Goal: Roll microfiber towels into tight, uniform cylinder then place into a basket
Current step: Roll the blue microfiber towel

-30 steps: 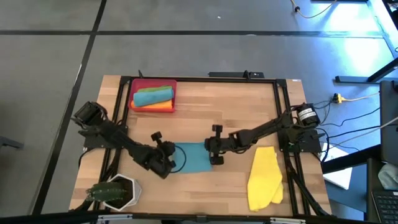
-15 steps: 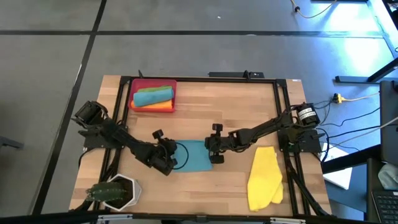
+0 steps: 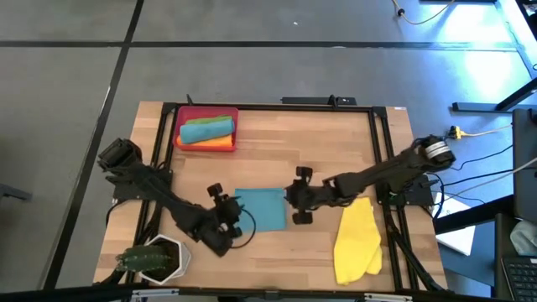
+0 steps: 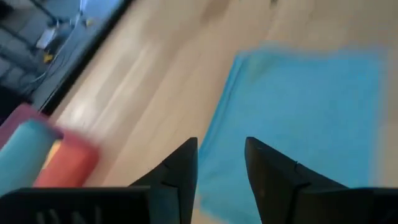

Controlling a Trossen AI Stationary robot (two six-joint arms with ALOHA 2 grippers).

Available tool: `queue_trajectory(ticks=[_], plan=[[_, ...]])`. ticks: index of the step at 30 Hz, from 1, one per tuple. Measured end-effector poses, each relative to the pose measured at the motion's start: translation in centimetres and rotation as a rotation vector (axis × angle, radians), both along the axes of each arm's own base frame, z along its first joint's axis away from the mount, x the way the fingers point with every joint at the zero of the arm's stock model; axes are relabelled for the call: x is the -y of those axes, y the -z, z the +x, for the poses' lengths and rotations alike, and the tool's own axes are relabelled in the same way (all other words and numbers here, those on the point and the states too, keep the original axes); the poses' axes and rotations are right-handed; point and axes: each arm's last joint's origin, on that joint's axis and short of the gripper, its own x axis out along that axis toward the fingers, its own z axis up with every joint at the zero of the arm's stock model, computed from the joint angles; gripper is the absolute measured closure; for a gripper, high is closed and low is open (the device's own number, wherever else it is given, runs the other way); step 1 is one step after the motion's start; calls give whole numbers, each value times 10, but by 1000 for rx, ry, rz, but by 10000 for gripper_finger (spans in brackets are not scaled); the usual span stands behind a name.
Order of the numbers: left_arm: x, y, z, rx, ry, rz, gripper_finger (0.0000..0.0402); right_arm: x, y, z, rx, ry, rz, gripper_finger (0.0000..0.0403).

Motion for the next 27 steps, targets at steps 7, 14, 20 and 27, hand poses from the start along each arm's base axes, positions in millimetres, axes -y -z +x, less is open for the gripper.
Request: queue_trajectory(ticks=[7, 14, 20, 27], plan=[[58, -15, -22, 454, 50, 186, 280, -51, -23, -20, 121, -159, 60, 285], [78, 18, -72, 717, 55, 55, 280, -75, 1, -41, 312, -320, 116, 300], [71, 40, -52, 598, 28, -132, 305, -37, 37, -58, 479, -256, 242, 309], [54, 21, 12, 420, 338, -208, 352, -18, 46, -68, 574, -228, 334, 309]])
